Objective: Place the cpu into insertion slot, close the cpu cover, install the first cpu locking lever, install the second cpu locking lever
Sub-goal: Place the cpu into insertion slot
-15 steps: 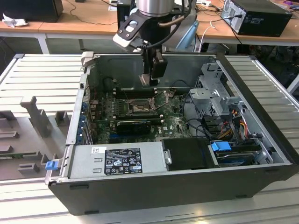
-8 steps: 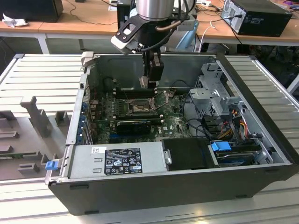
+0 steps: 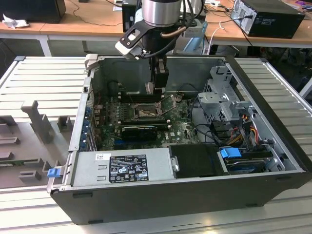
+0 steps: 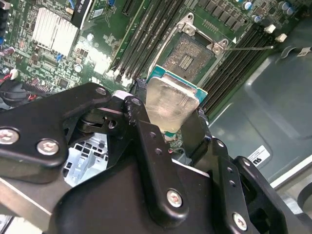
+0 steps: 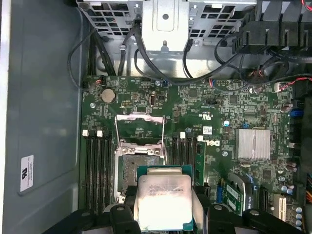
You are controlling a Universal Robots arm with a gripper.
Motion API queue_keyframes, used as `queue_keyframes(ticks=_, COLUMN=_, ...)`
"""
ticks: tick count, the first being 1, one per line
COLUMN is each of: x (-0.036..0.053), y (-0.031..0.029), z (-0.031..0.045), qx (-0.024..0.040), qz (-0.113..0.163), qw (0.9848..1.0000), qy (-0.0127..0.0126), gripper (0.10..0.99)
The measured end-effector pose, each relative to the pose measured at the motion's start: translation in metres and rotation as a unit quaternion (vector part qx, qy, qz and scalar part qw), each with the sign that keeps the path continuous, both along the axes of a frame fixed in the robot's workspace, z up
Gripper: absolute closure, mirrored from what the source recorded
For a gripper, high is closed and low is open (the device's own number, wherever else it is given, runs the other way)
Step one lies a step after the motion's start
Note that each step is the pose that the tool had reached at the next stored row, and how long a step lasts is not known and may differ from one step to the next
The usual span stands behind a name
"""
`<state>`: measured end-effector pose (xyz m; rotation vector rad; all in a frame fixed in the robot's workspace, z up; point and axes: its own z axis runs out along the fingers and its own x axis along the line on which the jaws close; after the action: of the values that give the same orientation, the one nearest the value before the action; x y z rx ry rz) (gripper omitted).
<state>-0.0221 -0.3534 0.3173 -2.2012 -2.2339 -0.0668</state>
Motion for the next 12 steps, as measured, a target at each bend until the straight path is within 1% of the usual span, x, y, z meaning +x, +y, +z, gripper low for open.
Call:
queue_keyframes(ticks=3, x=-0.0001, y=0.0005, z=-0.0037, qx=-0.0033, qz=-0.003, qw=1.0, qy=0.0, gripper=0.561)
queue_keyframes(ticks=5, x=0.0, y=0.0024, z=-0.0073, qx=-0.0064, qz=-0.003, qw=1.0, qy=0.0, gripper=0.561)
queue_keyframes(ticks=6, x=0.0, y=0.0043, z=-0.0109, qx=-0.0082, qz=-0.004, qw=1.0, qy=0.0, gripper=0.561)
queue_keyframes(ticks=10, x=0.0, y=0.0088, z=-0.0192, qx=-0.0093, qz=-0.004, qw=1.0, qy=0.0, gripper=0.561)
queue_keyframes(ticks=11, x=0.0, y=0.0103, z=-0.0248, qx=-0.0092, qz=-0.004, qw=1.0, qy=-0.0001, gripper=0.561)
queue_keyframes(ticks=12, x=0.0, y=0.0104, z=-0.0291, qx=-0.0094, qz=-0.004, qw=0.9999, qy=0.0, gripper=0.561)
